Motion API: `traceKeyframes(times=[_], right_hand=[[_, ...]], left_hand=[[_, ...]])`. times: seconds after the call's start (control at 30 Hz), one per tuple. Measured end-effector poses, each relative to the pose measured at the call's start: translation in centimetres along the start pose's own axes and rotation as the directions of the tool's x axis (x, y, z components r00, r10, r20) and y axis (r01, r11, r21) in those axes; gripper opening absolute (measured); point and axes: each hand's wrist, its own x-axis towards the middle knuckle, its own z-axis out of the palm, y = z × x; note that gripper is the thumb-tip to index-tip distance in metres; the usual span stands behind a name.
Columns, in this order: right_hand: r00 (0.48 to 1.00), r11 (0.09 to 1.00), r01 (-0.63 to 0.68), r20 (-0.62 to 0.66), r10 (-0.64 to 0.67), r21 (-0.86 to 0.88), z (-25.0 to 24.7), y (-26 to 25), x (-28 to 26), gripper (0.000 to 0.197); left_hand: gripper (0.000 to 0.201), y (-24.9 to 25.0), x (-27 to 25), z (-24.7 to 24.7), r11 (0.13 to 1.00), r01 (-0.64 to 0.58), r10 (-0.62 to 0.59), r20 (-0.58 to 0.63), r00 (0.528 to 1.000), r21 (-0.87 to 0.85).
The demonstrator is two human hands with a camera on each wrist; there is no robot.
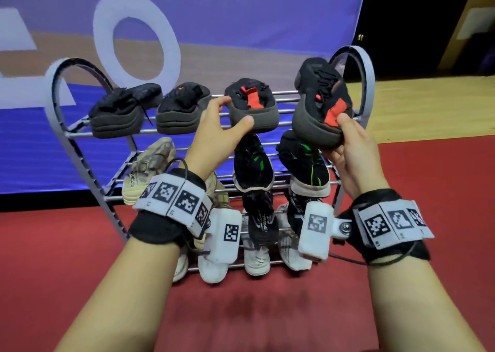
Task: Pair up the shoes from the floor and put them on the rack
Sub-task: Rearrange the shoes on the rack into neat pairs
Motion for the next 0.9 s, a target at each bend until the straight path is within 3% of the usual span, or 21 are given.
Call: traceKeyframes(times=[0.2,0.3,0.47,0.7,0.8,0.9], right_hand=[[0.997,1.0,-0.006,-0.074,0.005,-0.01,0.8,1.2,1.6,0.018],[0.995,0.998,-0.036,-0.098,0.031,-0.044,1.1,1.1,2.1,0.031],[0.981,0.967,-0.187,0.022,0.193,-0.173,0.8,0.7,1.6,0.061],[0.998,0.994,-0.063,-0.034,0.06,-0.092,0.5,0.8,2.6,0.031],[0.998,0.998,-0.009,-0.064,0.004,-0.069,0.5,1.2,3.5,0.041],[0.998,0.999,0.021,-0.053,-0.023,-0.045,0.8,1.6,4.1,0.044]], left_hand=[[0.061,-1.2,0.4,0.8,0.987,0.098,-0.094,0.038,0.995,-0.126],[0.064,-1.5,1.1,1.2,0.984,0.071,-0.065,0.045,0.997,-0.166],[0.073,-2.6,2.5,1.3,0.977,0.034,-0.018,0.08,0.997,-0.208],[0.089,-3.0,2.8,1.8,0.989,0.005,0.007,0.078,0.997,-0.151],[0.089,-3.0,2.5,1.7,0.994,-0.008,0.016,0.075,0.997,-0.113],[0.075,-3.3,2.7,1.7,1.0,-0.008,0.009,0.077,0.997,-0.018]])
